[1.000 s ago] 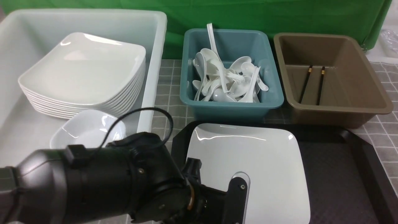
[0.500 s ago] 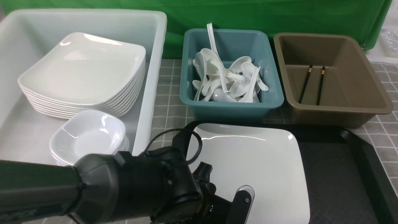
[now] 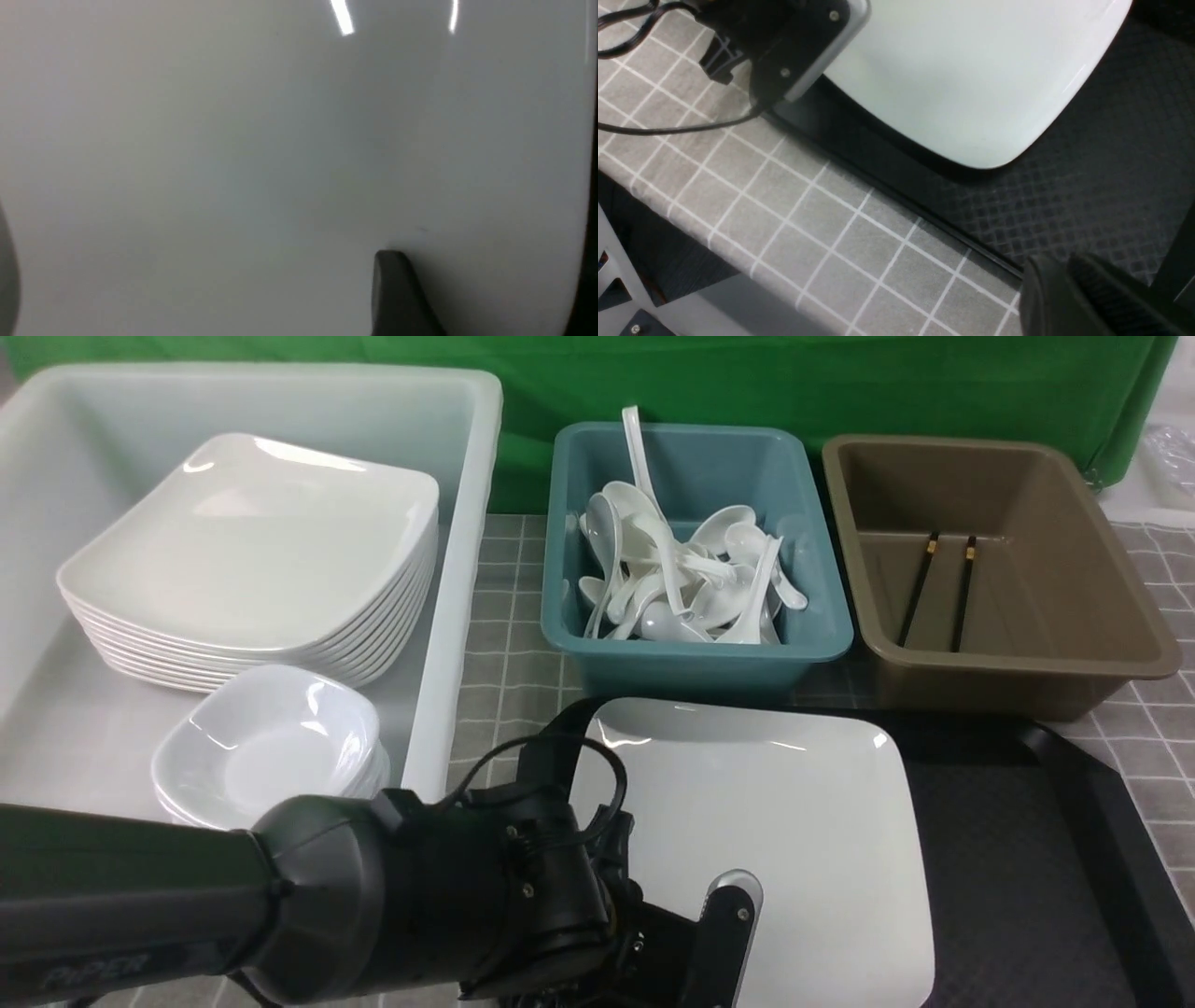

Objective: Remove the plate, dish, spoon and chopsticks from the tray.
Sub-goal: Use the left arm to grab a plate from the dinner plate, then use the left arm to put the plate into the large storage box on the left

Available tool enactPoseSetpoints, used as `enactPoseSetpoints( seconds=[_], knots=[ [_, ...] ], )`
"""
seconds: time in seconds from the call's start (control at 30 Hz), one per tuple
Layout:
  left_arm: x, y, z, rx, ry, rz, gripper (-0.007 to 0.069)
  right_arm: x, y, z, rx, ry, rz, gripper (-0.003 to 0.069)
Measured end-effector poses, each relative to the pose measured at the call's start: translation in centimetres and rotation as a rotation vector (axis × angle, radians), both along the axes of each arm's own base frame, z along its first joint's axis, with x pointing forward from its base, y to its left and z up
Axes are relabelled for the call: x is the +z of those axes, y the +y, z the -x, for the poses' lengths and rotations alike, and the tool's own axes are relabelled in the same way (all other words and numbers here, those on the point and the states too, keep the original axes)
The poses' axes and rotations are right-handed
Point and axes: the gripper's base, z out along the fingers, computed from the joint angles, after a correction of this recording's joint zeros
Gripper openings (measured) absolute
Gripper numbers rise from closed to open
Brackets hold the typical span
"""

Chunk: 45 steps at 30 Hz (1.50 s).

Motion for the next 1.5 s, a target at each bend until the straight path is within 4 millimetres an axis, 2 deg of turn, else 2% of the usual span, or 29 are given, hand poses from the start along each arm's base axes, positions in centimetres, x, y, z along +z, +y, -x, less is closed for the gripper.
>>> enactPoseSetpoints(
  seconds=[0.07,0.17,0.33,0.43,0.5,0.6,0.7,1.0,1.17,1.3,1.33,1.4,1.5],
  knots=[
    [0.1,-0.4,0.2,-0.017,-0.004,0.008,0.0218,0.0,0.0,0.0,0.002,0.003,-0.002,0.0091],
    [0.2,-0.6,0.8,-0.019,0.006,-0.009,0.0214,0.0,0.0,0.1,0.005,0.006,-0.004,0.0095],
    [2.2,-0.9,3.3,0.029,0.069,0.024,0.0202,0.1,0.2,0.0,0.01,-0.005,-0.018,0.0099],
    [4.7,-0.9,5.0,0.021,0.06,0.091,0.0132,0.2,0.3,-0.1,0.015,-0.021,-0.038,0.0102],
    [7.1,-0.8,6.4,-0.005,0.035,0.166,0.0073,0.3,0.4,-0.1,0.017,-0.03,-0.051,0.0102],
    [9.6,-0.2,7.9,-0.019,0.031,0.244,0.004,0.5,0.6,-0.2,0.02,-0.043,-0.069,0.0105],
    [12.4,1.0,9.3,-0.002,0.05,0.348,0.0031,0.6,0.6,-0.3,0.008,-0.049,-0.083,0.0108],
    [16.9,4.2,11.2,0.024,0.06,0.533,0.0032,1.1,-0.5,-1.5,-0.222,-0.119,-0.12,0.01],
    [19.9,5.6,11.3,0.072,0.005,0.621,0.0032,1.1,-0.6,-1.6,-0.264,-0.113,-0.148,0.0036],
    [23.6,7.2,10.3,0.14,-0.165,0.683,0.0032,2.2,-0.3,-1.8,-0.273,-0.14,-0.215,0.0023],
    [23.8,7.4,10.2,0.152,-0.173,0.687,0.0032,2.5,-0.2,-1.9,-0.27,-0.146,-0.226,0.0023],
    [25.3,8.7,8.5,0.243,-0.316,0.679,0.0032,3.6,0.4,-2.2,-0.248,-0.173,-0.256,0.0023],
    [25.6,11.0,5.4,0.406,-0.443,0.6,0.0032,4.6,1.3,-2.7,-0.207,-0.197,-0.255,0.0023]
  ],
)
